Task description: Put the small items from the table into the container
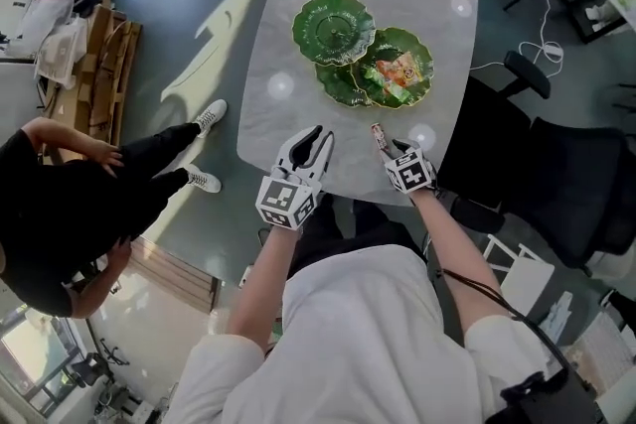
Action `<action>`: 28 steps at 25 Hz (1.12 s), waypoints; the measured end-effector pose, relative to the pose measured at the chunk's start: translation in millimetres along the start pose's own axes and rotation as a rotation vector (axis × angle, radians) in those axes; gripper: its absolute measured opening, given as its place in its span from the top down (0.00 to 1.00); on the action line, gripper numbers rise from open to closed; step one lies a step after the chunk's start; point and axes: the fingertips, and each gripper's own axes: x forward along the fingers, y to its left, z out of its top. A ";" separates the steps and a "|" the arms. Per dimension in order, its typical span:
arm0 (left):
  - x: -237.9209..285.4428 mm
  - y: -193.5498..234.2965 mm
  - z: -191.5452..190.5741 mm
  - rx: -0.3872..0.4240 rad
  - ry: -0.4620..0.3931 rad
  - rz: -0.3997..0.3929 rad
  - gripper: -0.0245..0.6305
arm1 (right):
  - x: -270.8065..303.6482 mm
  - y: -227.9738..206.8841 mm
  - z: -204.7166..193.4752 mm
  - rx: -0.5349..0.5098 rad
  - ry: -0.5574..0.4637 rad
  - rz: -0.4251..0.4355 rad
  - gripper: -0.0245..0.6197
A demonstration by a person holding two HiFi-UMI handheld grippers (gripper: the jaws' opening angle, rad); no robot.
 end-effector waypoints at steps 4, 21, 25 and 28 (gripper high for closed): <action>-6.7 9.0 -12.3 -0.012 0.016 0.027 0.84 | 25.2 -2.1 -9.4 -0.009 0.061 -0.016 0.71; -30.4 50.7 -16.9 -0.014 0.024 0.048 0.84 | 40.8 8.7 4.5 -0.070 0.163 -0.082 0.78; -36.5 54.2 -4.6 -0.008 0.016 0.046 0.84 | 12.9 20.5 31.8 -0.067 0.080 -0.060 0.78; -37.6 52.6 13.8 0.009 -0.001 0.039 0.84 | -15.9 31.4 54.2 -0.059 0.009 -0.049 0.78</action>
